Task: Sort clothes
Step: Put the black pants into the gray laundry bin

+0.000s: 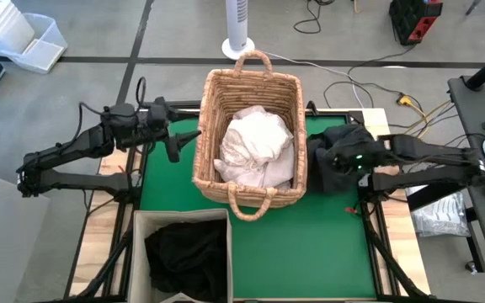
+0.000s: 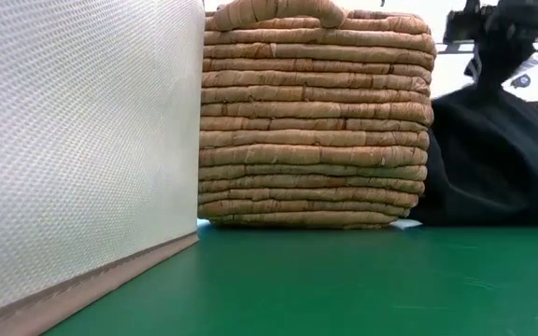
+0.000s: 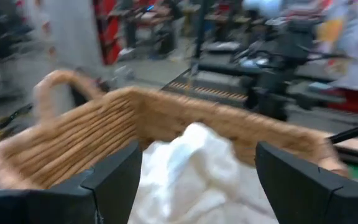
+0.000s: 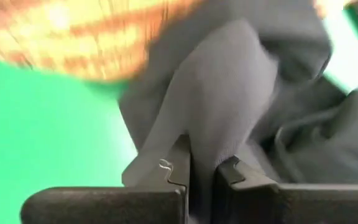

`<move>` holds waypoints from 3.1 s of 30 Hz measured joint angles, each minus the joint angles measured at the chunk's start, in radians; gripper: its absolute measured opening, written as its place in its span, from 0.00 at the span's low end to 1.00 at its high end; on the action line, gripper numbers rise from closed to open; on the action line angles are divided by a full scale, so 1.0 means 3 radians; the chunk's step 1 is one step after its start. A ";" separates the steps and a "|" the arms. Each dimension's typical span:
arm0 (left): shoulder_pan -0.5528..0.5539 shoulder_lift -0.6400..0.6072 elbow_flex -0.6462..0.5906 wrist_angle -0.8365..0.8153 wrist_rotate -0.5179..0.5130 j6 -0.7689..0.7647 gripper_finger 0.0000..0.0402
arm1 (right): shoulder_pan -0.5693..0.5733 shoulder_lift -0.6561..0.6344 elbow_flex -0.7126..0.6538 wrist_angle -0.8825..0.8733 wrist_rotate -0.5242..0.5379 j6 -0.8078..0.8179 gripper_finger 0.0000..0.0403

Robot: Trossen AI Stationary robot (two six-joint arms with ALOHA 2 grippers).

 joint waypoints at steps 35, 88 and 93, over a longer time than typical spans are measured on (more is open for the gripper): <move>-0.0049 0.0335 0.0048 0.1388 0.1147 0.0153 0.72 | 0.0002 0.0196 0.0902 0.3087 -0.2502 -0.1094 0.03; -0.1035 0.1911 0.0356 0.2719 0.1281 -0.0213 0.72 | 0.0204 0.2244 0.2405 0.2913 -0.2030 -0.2233 0.03; -0.1035 0.1992 0.0355 0.2711 0.1189 -0.0229 0.67 | 0.0219 0.2244 0.2403 0.2918 -0.2021 -0.2229 0.03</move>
